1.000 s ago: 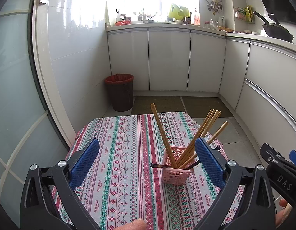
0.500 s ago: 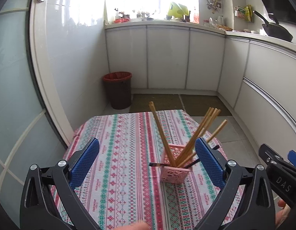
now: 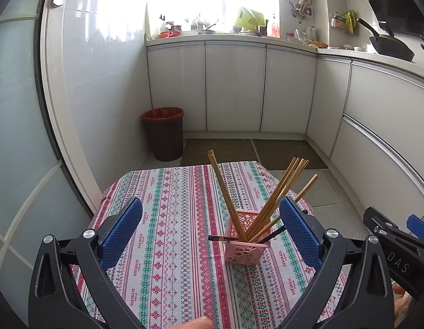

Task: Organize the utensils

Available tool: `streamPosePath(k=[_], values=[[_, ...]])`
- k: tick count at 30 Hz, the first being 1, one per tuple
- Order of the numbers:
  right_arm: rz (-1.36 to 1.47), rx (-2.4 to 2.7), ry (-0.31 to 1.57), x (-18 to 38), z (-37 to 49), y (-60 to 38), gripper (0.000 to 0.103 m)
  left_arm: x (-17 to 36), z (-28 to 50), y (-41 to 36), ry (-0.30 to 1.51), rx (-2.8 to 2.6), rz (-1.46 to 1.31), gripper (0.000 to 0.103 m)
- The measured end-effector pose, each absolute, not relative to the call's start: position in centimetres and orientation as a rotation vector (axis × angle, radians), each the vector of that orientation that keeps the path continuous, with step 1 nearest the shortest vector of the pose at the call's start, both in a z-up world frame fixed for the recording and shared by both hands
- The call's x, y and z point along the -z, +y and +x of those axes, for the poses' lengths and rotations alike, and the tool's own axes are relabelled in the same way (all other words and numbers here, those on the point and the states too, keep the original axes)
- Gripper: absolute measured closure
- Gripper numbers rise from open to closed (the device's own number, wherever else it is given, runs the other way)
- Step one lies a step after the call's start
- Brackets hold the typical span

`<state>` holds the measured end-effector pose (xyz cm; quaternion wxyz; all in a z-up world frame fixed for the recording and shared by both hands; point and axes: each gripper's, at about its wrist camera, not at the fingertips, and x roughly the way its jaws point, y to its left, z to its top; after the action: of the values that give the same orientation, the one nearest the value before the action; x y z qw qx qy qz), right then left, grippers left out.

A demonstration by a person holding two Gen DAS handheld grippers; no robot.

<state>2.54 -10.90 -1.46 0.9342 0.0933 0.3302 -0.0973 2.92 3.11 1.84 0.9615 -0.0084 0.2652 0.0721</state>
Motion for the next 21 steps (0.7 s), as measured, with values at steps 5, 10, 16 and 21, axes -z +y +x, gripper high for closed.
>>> streamPosePath(k=[5,10,16,21], values=[[0.19,0.2,0.676,1.53,2.53,-10.85,0.007,-2.03,2.8,2.97,0.534,-0.149,-0.009,0.007],[0.19,0.199,0.676,1.52,2.59,-10.82,0.007,-2.05,2.87,2.92,0.536,-0.153,-0.01,0.007],[0.192,0.199,0.678,1.68,2.68,-10.85,0.007,-2.04,3.02,2.93,0.541,-0.159,-0.013,0.007],[0.191,0.199,0.677,1.58,2.69,-10.85,0.007,-2.04,3.05,2.99,0.544,-0.162,-0.016,0.007]])
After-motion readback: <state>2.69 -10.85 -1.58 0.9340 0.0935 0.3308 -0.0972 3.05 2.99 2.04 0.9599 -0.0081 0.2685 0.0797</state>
